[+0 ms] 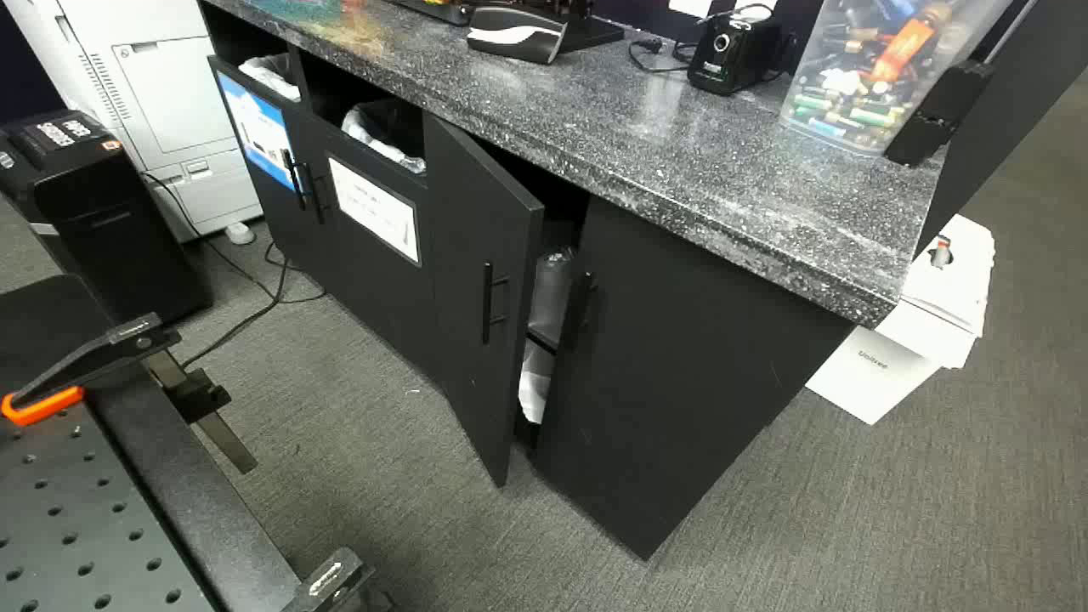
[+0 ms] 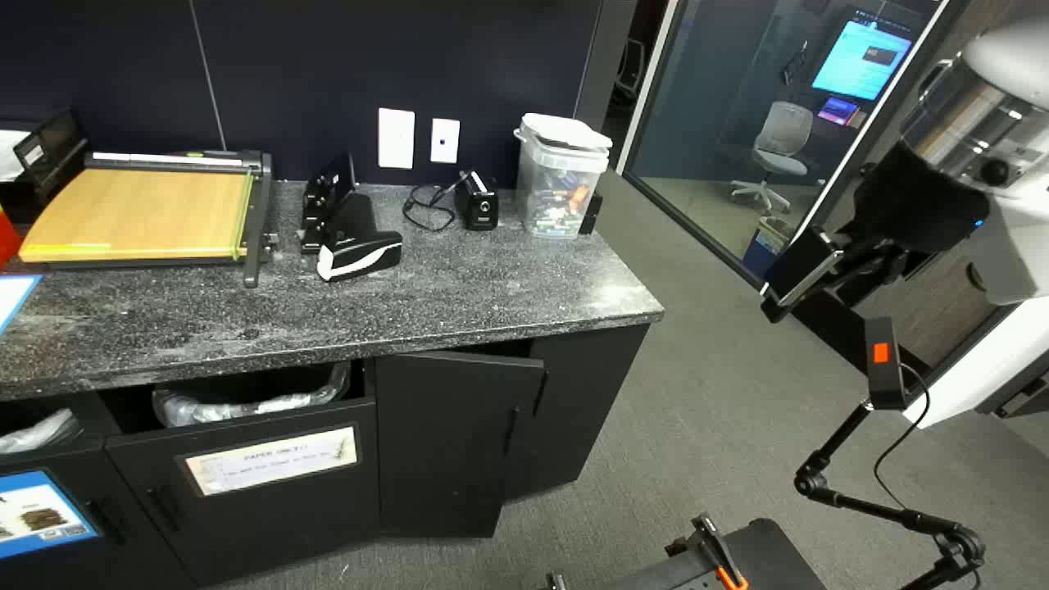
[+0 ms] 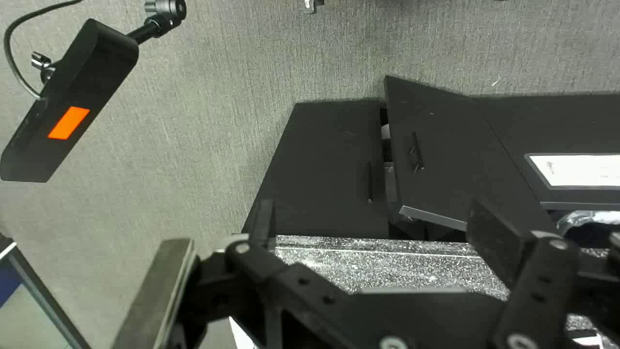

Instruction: Open the cabinet door on the far right

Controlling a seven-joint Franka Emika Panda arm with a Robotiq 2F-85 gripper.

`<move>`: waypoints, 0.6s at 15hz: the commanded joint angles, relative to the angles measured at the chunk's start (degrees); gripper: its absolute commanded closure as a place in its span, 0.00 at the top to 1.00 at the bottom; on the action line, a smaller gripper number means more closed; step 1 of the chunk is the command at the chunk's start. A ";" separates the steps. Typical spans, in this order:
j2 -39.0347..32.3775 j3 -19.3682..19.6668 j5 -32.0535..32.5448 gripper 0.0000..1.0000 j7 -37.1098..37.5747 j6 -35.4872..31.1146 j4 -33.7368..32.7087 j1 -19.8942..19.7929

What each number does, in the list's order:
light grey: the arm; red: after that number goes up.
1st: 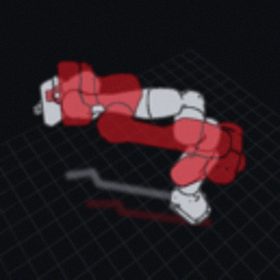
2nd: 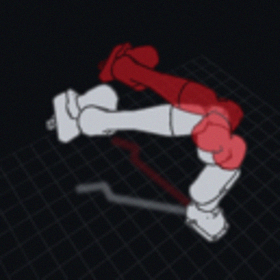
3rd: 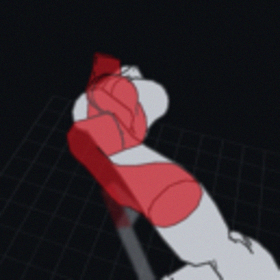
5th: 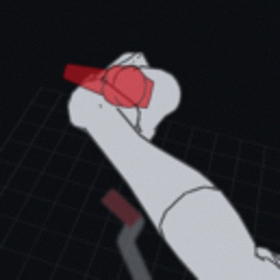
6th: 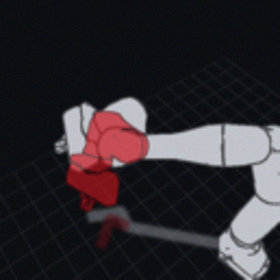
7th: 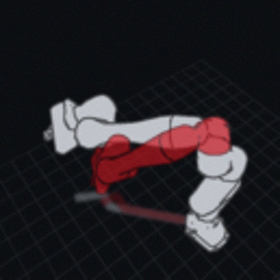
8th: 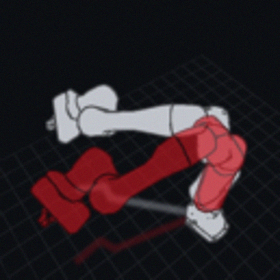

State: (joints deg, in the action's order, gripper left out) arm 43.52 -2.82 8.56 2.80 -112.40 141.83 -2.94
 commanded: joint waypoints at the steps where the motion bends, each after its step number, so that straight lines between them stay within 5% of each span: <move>1: -0.05 0.30 0.26 1.00 0.25 0.15 -0.19 0.43; 6: -0.03 0.30 0.26 1.00 0.25 0.15 -0.34 0.43; 9: -7.21 0.83 0.25 1.00 0.45 -3.09 -2.91 -0.03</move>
State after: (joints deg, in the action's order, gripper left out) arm 42.81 -2.81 8.56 2.87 -112.51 141.53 -2.92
